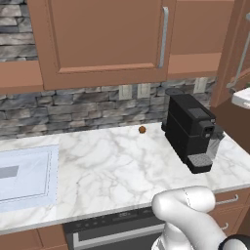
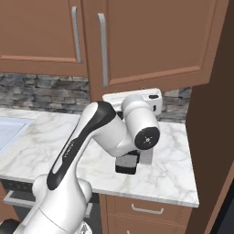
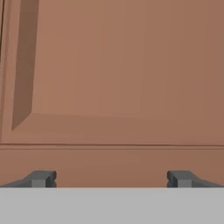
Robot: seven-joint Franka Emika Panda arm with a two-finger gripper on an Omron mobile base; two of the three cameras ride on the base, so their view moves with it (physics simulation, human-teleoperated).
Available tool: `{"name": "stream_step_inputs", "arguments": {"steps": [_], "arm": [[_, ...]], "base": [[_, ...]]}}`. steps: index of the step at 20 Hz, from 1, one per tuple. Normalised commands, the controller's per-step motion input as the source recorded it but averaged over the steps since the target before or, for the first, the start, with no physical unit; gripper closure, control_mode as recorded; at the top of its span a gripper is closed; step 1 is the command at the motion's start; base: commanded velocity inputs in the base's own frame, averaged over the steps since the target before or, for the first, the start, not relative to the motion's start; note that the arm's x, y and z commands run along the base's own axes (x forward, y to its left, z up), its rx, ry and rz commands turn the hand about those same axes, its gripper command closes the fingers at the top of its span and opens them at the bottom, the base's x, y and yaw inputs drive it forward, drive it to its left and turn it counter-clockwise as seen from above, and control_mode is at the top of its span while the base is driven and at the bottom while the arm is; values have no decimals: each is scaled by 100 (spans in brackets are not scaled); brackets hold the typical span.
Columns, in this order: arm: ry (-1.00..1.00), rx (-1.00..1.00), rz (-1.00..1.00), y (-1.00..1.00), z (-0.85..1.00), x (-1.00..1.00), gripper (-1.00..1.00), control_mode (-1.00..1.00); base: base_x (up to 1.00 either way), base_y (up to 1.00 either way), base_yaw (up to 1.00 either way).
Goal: Close all open cabinet doors.
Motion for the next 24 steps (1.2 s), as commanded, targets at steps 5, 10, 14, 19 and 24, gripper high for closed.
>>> {"name": "stream_step_inputs", "arguments": {"steps": [5, 10, 14, 19, 24], "arm": [[0, 0, 0, 10, 0, 34, -100, -100], [0, 0, 0, 24, 0, 34, -100, -100], [0, 0, 0, 33, 0, 29, -100, -100], [0, 0, 0, 25, 0, 28, -100, -100], [0, 0, -1, 20, 0, 38, -100, -100]], "base": [[0, 0, 0], [0, 0, 0], [0, 0, 0], [0, 0, 0], [0, 0, 0]]}}
